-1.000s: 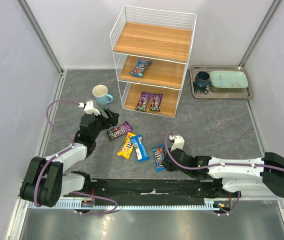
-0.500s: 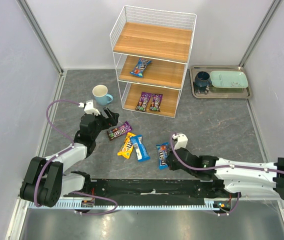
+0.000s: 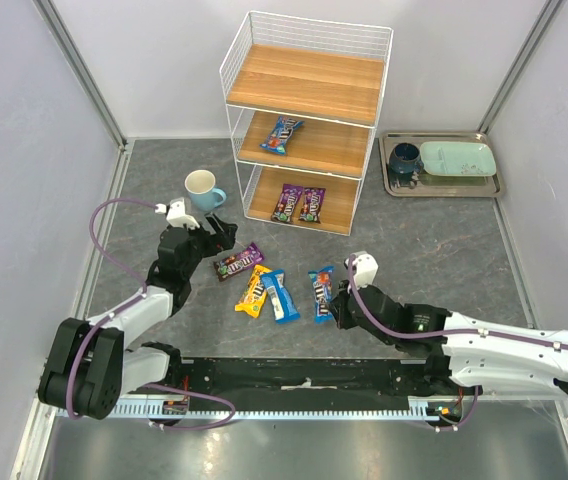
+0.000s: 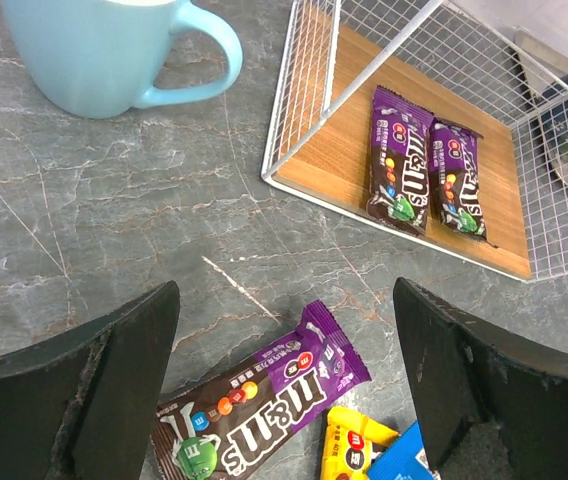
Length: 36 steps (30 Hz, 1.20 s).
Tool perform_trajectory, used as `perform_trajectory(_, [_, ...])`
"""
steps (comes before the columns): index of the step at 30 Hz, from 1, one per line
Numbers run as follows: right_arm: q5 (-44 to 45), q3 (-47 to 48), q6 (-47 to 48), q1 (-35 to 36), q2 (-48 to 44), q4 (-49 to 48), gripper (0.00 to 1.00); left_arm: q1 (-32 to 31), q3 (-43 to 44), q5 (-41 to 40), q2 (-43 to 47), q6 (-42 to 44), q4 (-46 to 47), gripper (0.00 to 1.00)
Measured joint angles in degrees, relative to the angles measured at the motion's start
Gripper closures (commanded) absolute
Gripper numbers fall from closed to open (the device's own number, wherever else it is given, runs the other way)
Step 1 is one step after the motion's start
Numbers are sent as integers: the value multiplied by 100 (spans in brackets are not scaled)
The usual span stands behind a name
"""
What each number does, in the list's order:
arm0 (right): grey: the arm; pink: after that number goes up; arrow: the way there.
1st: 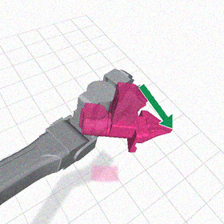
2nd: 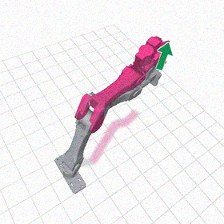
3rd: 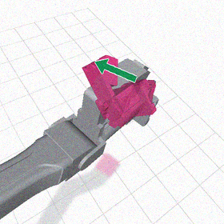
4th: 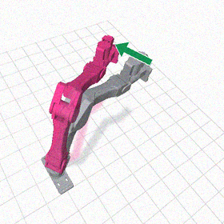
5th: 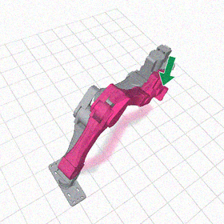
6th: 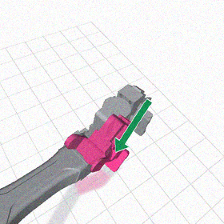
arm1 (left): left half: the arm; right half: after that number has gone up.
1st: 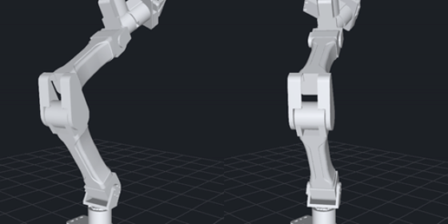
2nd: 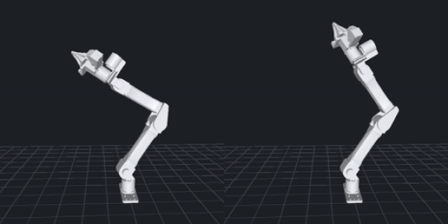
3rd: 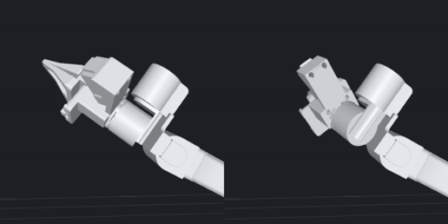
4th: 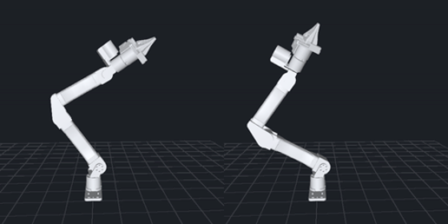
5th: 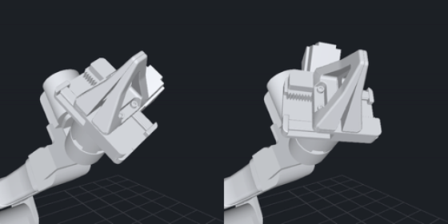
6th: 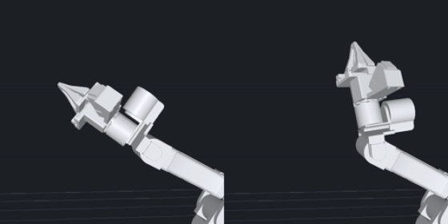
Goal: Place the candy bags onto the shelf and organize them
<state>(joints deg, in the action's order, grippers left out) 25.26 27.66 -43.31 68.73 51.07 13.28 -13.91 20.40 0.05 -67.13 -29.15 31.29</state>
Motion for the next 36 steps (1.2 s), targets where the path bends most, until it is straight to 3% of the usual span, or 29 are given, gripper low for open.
perform_trajectory(28, [833,645,826,-2,-345,-28,100,-105,315,216,-450,0,37,11])
perform_trajectory(36, [914,1268,1169,-46,17,-76,100,-107,315,212,-450,0,50,11])
